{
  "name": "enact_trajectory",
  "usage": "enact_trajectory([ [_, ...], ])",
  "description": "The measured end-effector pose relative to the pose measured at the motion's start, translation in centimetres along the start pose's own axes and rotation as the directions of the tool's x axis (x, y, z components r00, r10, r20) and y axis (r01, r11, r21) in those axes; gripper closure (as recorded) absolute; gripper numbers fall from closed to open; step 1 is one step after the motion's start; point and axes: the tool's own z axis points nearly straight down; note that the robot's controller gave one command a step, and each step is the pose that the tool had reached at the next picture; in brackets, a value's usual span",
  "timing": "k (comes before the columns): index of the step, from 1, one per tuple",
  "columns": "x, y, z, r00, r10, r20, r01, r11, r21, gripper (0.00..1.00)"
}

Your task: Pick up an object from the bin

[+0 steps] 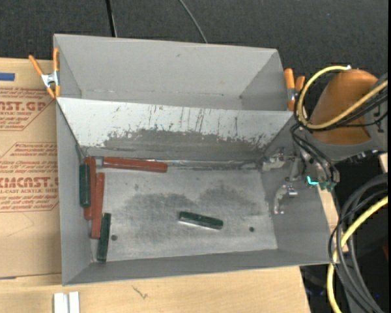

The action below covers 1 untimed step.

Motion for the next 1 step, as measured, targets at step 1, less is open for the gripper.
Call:
enact_trajectory([
  [1,-0.22,0.05,-0.44,1.000,-0.002,0.007,0.002,1.000,0.002,0.00],
])
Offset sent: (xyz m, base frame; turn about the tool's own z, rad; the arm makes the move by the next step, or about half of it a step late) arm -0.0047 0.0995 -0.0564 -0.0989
